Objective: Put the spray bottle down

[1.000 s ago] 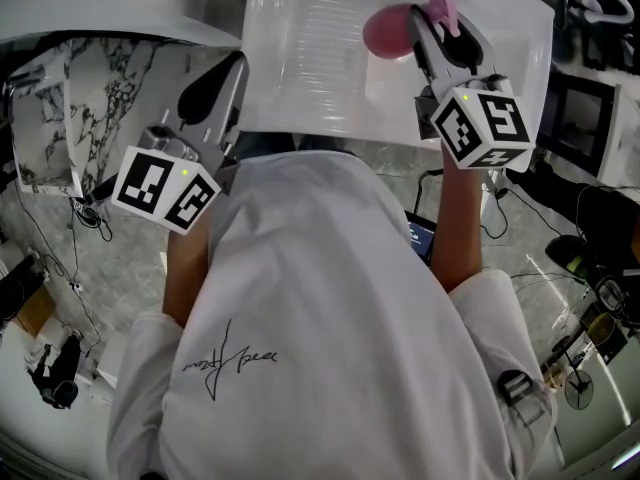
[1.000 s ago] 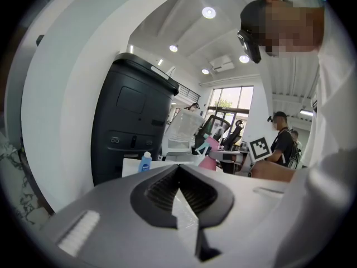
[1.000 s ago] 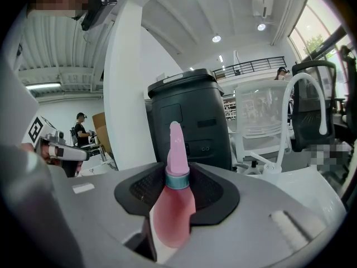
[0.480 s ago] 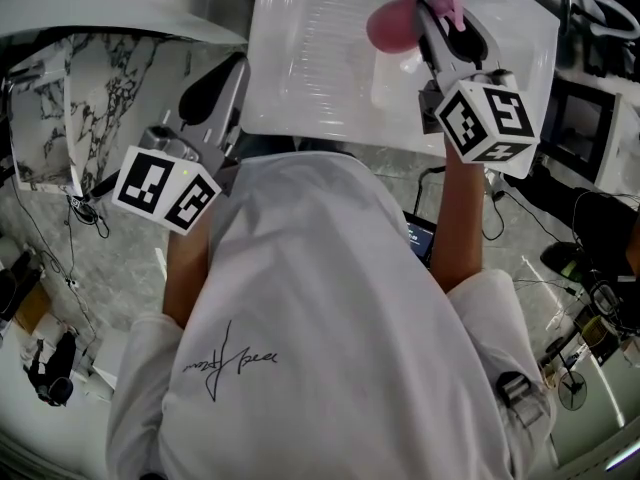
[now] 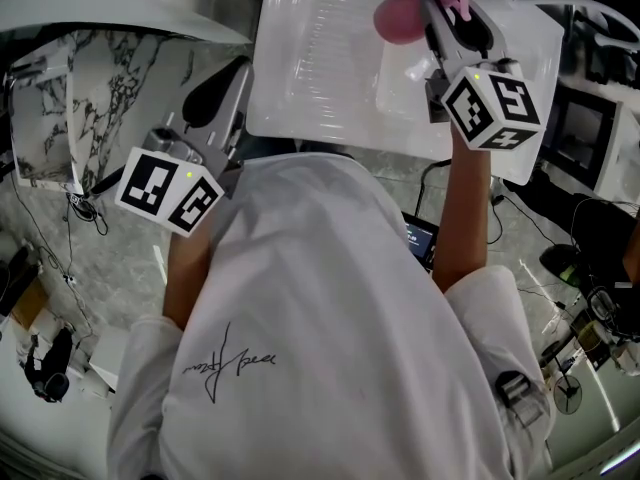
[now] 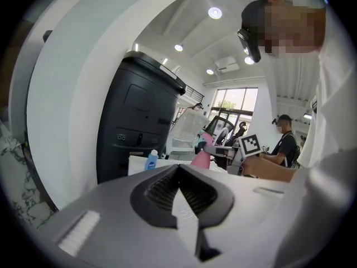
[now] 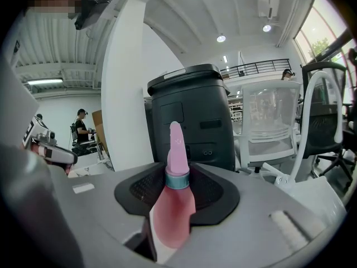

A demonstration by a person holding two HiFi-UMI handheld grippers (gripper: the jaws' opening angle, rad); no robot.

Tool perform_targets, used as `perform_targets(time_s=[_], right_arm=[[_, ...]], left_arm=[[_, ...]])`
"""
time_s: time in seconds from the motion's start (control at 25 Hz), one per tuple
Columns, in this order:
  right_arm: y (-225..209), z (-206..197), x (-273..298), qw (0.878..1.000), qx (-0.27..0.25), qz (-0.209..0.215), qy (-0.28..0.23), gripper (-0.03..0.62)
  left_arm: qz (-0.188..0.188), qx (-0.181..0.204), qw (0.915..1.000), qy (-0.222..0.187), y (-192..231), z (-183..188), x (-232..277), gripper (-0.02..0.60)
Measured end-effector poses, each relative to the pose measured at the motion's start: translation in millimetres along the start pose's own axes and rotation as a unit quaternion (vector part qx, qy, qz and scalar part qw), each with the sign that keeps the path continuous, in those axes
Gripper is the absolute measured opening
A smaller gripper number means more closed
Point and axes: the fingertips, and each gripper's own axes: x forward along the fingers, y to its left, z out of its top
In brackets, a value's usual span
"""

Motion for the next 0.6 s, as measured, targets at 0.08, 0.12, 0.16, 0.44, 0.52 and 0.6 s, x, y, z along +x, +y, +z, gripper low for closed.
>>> perform_targets(time_s=[0.08,0.12,0.16,0.44,0.52,0.6], right_arm=[[0,1,4,1.0,-0.003,0.002,0.0,0.129],[-1,1,5,1.0,-0.004,0.002,0.001,0.129],[-1,1,7,1.0,-0.006,0.003,0.001,0.129],[-3,-1,18,1.0,-0.011,0.006,0.007,0.129],[-5,-1,21,1.0,-0.013,0.007,0.007,0.129],[-6,0,25,1.0,-0.013,0.007,0.007,0.129]], left_arm=[[0.001,0.0,1.0,-0.001,1,1,0,0.005],[0.001,0.0,1.0,0.0,2,1,-1,0.005],[0.001,-0.001,1.0,0.0,3,1,-1,0.005],[0.008,-0.006,0.9999,0.004,11,-4,-5,0.005],[0.008,-0.008,0.9999,0.006,12,-5,-5,0.005],[0.008,-0.009,0.9999,0.007,14,-5,-5,0.005]])
